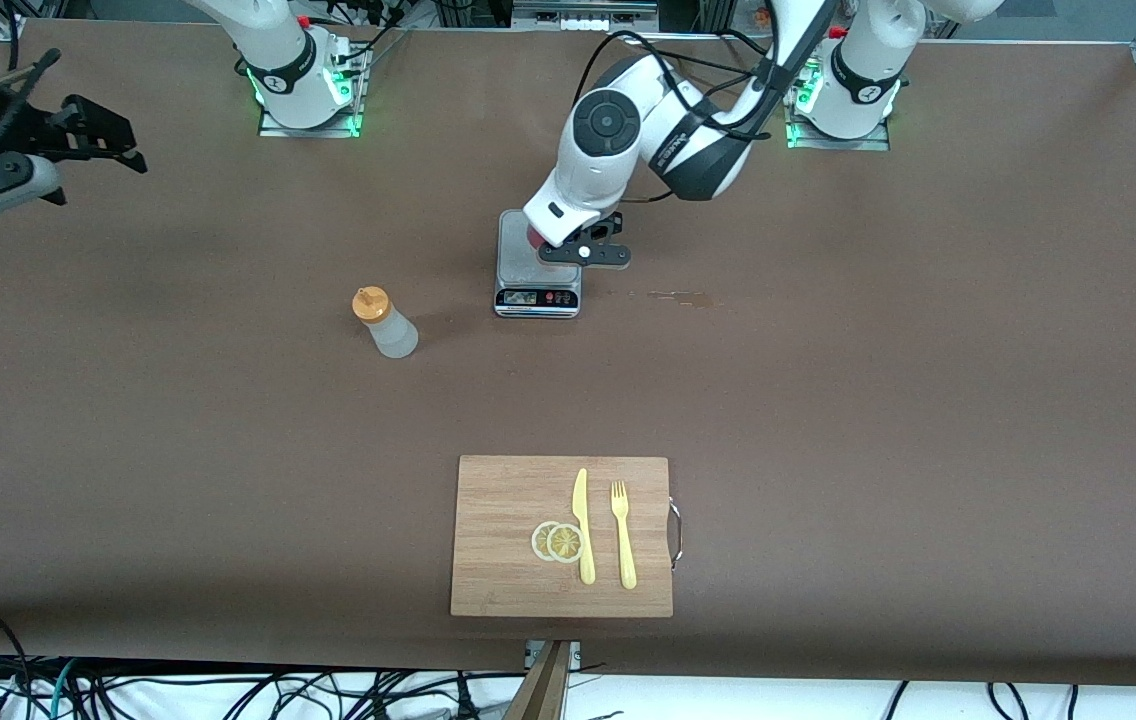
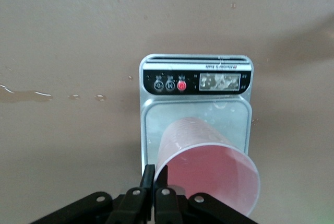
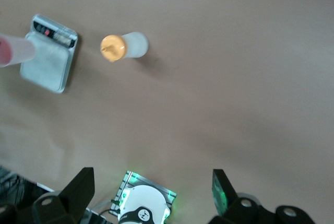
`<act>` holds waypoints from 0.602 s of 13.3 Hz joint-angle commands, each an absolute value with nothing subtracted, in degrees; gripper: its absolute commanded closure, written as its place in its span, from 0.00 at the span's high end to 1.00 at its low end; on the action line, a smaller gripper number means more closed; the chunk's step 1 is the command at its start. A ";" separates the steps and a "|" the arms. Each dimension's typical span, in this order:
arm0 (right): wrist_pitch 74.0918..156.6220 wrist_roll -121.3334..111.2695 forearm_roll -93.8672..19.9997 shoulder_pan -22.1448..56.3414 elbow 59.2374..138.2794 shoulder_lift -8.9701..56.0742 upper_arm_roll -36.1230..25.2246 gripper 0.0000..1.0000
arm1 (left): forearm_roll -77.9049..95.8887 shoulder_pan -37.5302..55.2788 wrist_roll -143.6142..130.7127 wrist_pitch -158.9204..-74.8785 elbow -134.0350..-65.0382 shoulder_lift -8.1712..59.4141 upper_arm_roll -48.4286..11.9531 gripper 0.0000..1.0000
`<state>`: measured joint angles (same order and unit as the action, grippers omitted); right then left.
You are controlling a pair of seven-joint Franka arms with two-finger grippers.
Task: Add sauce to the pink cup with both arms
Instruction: 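Carry the pink cup with the left gripper onto the scale, then release the cup and raise the left gripper while the right gripper approaches the bottle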
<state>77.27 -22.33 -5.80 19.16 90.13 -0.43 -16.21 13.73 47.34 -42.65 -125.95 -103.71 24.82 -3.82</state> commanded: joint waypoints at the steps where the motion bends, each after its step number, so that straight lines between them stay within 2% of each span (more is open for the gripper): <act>1: 79.62 -33.17 -8.78 18.90 92.63 0.61 -16.43 1.00 | 14.24 48.69 -43.07 -127.87 -103.09 26.28 -2.81 0.00; 4: 80.94 -50.04 -14.65 18.54 92.72 5.78 -20.28 1.00 | 14.33 49.39 -43.15 -128.93 -103.09 27.59 -2.81 0.00; 5: 80.95 -55.32 -17.72 18.46 92.72 7.98 -22.13 1.00 | 14.33 49.39 -43.15 -129.20 -103.10 27.86 -2.81 0.06; 6: 81.12 -60.59 -20.36 18.37 92.72 10.17 -23.89 1.00 | 14.33 49.39 -43.15 -129.20 -103.10 28.12 -2.81 0.25; 7: 81.21 -66.21 -23.09 17.50 92.72 12.28 -24.60 1.00 | 14.41 49.39 -43.15 -129.20 -103.10 28.12 -2.81 0.39; 8: 81.30 -70.10 -25.73 15.66 92.72 14.57 -24.61 1.00 | 14.59 49.39 -43.24 -129.11 -103.10 28.13 -2.81 0.69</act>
